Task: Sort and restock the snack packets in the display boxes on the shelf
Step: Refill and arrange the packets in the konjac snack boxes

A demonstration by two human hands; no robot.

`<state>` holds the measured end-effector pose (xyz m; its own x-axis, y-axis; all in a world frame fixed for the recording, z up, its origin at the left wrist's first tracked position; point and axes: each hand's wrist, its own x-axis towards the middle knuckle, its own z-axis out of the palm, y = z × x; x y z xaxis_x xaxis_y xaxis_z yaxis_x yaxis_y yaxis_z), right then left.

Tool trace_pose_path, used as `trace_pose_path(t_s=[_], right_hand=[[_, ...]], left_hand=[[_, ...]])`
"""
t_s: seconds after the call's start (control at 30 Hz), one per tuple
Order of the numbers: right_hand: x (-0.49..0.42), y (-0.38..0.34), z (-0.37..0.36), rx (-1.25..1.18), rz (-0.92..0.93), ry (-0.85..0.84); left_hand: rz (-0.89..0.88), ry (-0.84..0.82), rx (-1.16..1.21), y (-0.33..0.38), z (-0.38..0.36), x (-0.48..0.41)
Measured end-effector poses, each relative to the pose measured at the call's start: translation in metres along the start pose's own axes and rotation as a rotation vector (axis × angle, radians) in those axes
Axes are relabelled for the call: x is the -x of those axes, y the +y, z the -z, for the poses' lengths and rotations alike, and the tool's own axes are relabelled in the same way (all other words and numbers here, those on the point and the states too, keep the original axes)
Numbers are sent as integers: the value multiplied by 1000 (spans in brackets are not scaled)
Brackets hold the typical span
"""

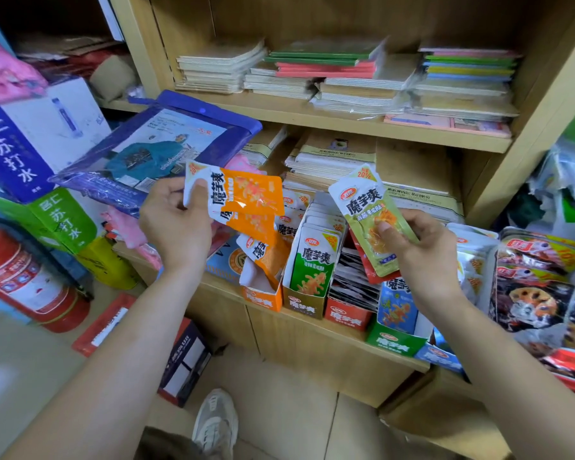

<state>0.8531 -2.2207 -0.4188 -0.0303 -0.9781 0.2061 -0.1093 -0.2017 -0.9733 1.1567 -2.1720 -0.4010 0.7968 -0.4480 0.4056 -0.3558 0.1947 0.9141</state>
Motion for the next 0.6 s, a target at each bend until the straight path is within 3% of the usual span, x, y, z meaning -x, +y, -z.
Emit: trace_pose_path(t_s=[0.1,0.27,0.33,0.43,0.6], right_hand=[[1,0,-2,5,3,-3],[1,0,-3,4,-5,-9],[1,0,-3,3,-1,-9],[1,0,-5,-23,-7,-16],[-2,0,-5,-116,-95,9]], left_hand=[[-38,-68,-80,-3,-2,5],[-309,-78,-357,5,-6,21],[-311,-178,-460,6,-8,24],[-220,-345,-508,7,-13,31],[-437,-477,-472,10,-23,44]])
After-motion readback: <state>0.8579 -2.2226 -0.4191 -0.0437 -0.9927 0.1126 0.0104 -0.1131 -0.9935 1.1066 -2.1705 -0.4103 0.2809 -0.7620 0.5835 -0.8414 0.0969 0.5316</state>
